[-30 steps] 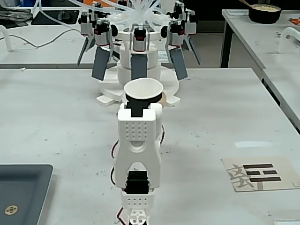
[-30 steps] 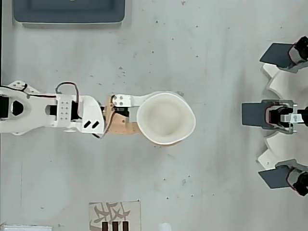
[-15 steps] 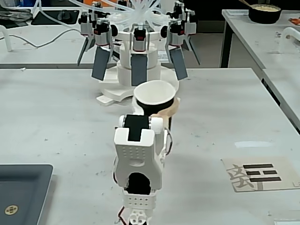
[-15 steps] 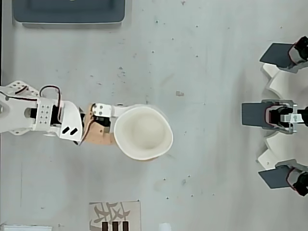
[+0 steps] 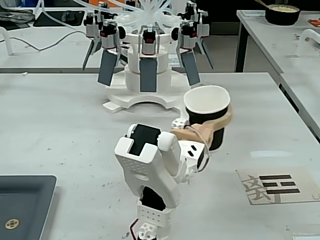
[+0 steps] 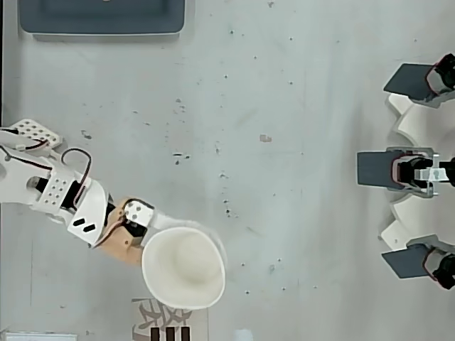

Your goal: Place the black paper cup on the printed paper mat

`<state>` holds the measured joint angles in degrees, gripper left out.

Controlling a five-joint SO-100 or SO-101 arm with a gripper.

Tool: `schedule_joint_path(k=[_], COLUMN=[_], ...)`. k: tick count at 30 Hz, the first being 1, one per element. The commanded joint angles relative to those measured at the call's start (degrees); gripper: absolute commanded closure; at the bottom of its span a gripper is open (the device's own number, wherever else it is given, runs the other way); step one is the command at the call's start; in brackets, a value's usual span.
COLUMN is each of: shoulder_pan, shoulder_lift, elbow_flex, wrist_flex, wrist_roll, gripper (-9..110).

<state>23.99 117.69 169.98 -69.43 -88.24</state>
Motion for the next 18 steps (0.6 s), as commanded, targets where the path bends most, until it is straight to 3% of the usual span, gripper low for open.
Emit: schedule_joint_path(k=[1,18], shoulder_pan=[3.43,21.09], shoulder_lift=[1.85,-11.25], elbow_flex=[0.00,-9.23], wrist_flex=[-0.18,-1.58], wrist_roll=[0.35,0.44], gripper=[94,96])
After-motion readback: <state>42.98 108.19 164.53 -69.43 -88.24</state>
